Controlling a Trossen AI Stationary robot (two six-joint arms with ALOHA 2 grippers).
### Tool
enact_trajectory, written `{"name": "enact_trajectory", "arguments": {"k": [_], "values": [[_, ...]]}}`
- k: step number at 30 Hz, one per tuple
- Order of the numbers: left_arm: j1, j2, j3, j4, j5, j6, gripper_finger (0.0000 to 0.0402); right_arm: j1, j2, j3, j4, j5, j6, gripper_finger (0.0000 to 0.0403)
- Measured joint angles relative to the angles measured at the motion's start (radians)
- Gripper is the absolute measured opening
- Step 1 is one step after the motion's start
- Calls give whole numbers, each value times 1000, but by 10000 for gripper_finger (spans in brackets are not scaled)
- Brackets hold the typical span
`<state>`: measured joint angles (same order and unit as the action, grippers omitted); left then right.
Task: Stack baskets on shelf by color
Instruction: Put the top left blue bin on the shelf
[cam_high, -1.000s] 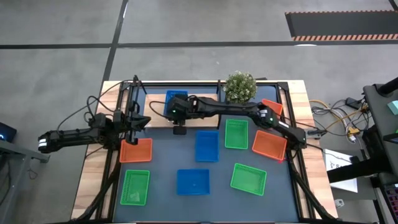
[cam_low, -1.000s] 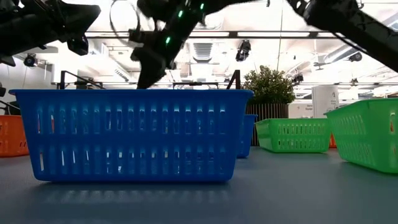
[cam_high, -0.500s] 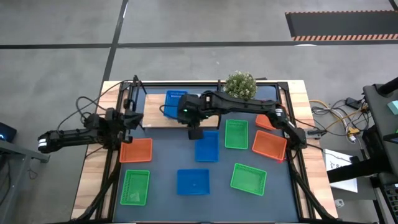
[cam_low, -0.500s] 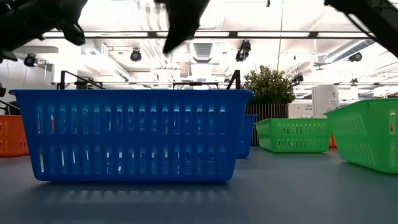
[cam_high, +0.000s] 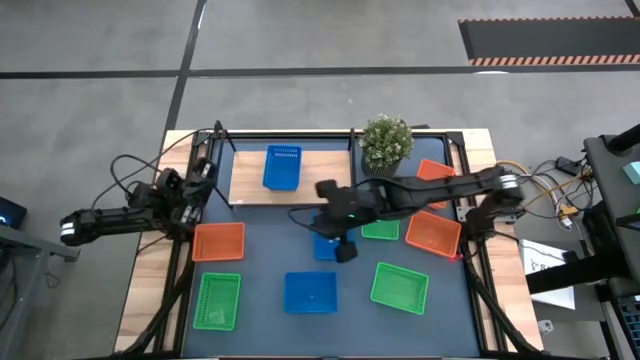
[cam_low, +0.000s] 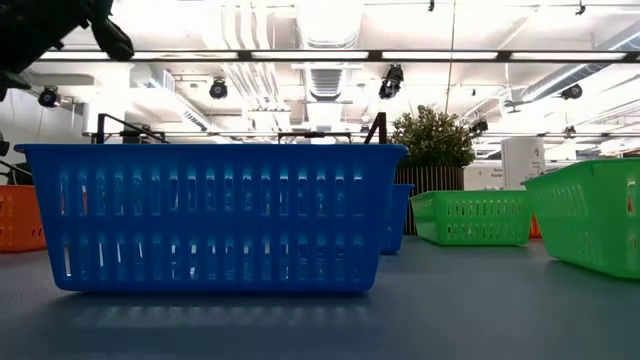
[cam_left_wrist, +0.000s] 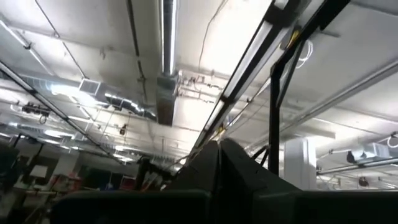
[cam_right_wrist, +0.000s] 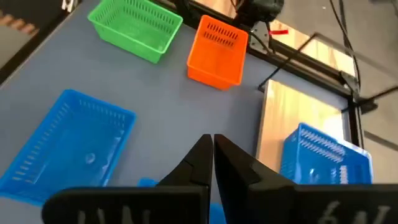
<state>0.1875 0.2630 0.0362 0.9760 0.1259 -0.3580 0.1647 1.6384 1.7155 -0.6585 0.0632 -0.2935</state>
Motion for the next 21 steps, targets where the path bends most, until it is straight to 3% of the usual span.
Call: {"name": "enact_trajectory", "arguments": {"k": [6,11,17,21], "values": [[0,73,3,-16,4,105,0,27,-210,-352,209,137,40,9],[0,204,58,-16,-13,77,0,25,-359,-548,334,150,48,9],[0,404,201,-37,-60,44,0,30,-513,-758,460,148,49,9],[0,550,333,-186,-68,22,0,36,-596,-855,489,147,47,9]]}}
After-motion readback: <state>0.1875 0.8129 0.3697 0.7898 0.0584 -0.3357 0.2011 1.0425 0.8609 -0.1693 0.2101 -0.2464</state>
